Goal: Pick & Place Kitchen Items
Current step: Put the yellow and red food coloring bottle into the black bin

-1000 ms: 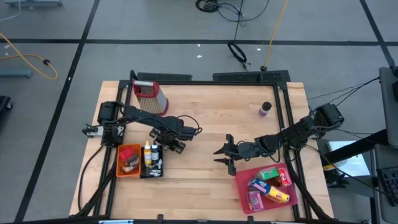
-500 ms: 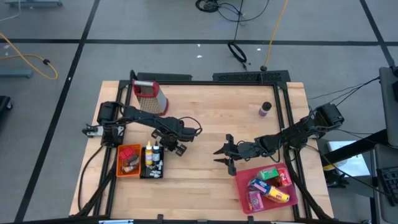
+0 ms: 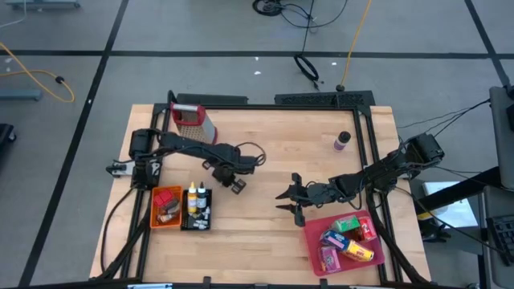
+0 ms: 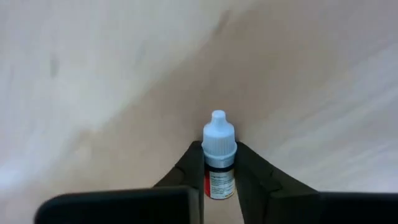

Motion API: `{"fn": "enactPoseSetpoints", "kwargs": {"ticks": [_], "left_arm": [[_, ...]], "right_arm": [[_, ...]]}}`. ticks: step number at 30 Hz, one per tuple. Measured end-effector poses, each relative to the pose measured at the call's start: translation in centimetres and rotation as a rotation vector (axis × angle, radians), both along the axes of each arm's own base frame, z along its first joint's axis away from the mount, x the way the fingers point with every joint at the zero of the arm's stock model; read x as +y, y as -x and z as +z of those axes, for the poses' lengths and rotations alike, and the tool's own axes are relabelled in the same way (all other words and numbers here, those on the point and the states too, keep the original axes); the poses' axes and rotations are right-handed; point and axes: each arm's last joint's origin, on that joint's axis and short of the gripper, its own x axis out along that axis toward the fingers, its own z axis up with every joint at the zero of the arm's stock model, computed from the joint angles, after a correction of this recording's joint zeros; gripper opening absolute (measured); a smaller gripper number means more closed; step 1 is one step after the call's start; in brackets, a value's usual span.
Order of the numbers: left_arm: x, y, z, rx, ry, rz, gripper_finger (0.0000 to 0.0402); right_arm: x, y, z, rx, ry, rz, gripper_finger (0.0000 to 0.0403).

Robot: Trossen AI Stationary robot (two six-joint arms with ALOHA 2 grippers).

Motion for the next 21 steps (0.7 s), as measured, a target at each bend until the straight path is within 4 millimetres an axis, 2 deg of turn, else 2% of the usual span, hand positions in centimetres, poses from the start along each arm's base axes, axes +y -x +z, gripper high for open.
{"fn": "enactPoseSetpoints", "kwargs": {"ticks": [6,10,14,21], "left_arm": [[0.2,-0.8,2.4,0.021,-0.044,-0.062,0.0041],[-0.4,-0.6,4.0,0.091,-0.047,-0.087,0.0058],[-2.0,-0.1,5.2,0.180,-0.044,-0.123,0.0064],[-5.7,1.2,6.4,0.289,-0.093,-0.155,0.0043]], "right_arm": [[0.0,0.0,0.0,0.000,0.000,0.000,0.0132],[0.0,0.0,0.0,0.000,0.000,0.000,0.0132],[-0.1,0.3,-0.4,0.012,0.007,-0.005,0.0132],[-0.4,0.7,-0.7,-0.042,0.007,-0.045,0.0132]]}}
